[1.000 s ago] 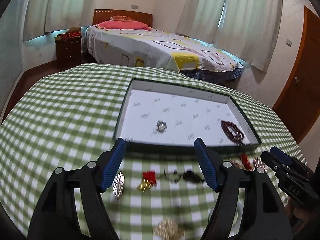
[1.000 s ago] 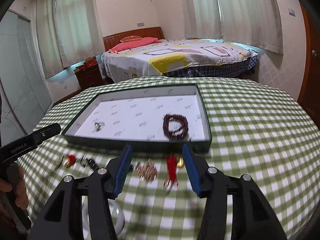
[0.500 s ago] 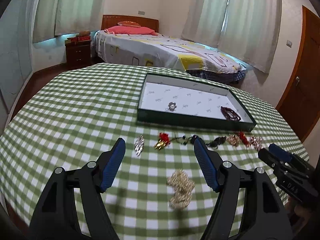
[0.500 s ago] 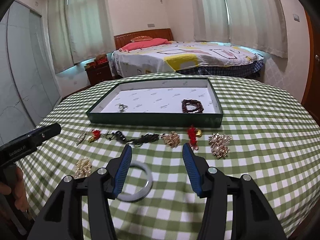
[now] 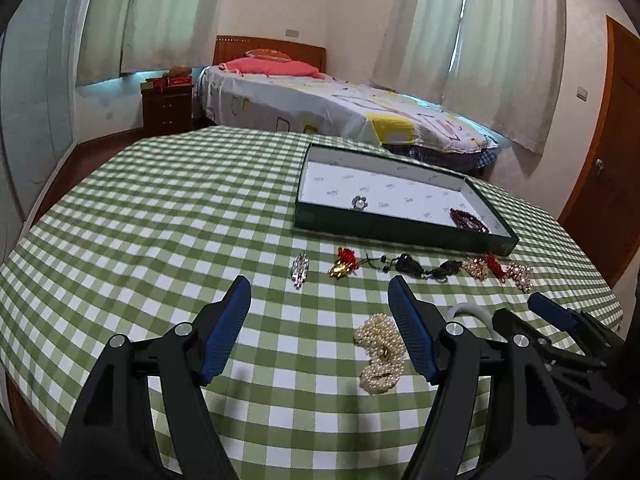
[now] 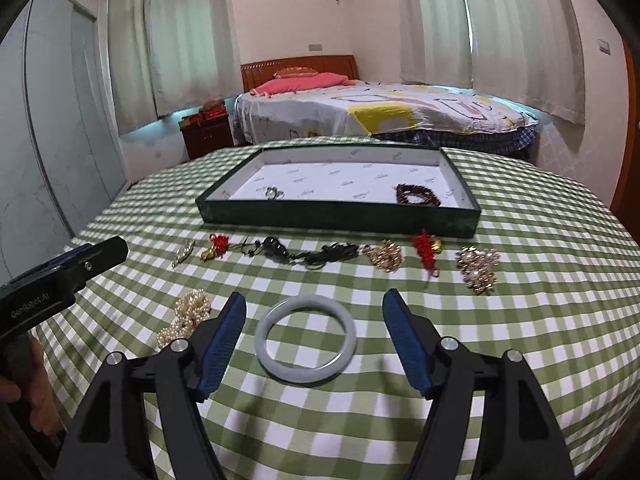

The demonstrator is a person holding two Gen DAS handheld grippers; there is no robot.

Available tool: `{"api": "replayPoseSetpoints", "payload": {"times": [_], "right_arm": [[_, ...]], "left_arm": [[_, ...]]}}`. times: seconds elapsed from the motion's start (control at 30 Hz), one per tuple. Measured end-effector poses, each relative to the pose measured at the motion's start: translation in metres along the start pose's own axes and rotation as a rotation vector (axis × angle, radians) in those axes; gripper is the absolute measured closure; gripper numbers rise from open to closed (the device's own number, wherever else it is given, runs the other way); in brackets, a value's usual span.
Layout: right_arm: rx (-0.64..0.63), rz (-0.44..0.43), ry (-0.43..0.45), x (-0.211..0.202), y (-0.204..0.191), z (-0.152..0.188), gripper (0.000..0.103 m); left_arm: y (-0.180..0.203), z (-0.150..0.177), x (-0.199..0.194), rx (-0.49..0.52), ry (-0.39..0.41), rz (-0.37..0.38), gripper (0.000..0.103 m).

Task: Organize jewelry
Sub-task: 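Grasp the pearl necklace with the left gripper while the right gripper grasps the jade bangle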

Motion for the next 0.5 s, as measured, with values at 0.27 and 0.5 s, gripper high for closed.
{"api": "replayPoseSetpoints", "payload": {"times": [0.27,0.5], "right_arm": [[-0.016,0.045,-0.094,0.028,-0.006,0.011,0.029],[-0.024,0.073,-0.164,0.041,-0.005,0.021,0.028]], "left_arm": [[-0.002,0.008,0.008,-0.009,-0.029,0.001,0.033],[-0.001,0.013,0.014,-0.015,-0.048,0.011,0.032]]}}
Point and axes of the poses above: each gripper's, at about its wrist camera, not at the fingertips, and x roughly the way its jaws point, y to its right, z to its underside, the point moved 6 cm from there along x, roughly the way its jaws point, and after that the axes turned 12 degrees about x, right-handed, at the moved point
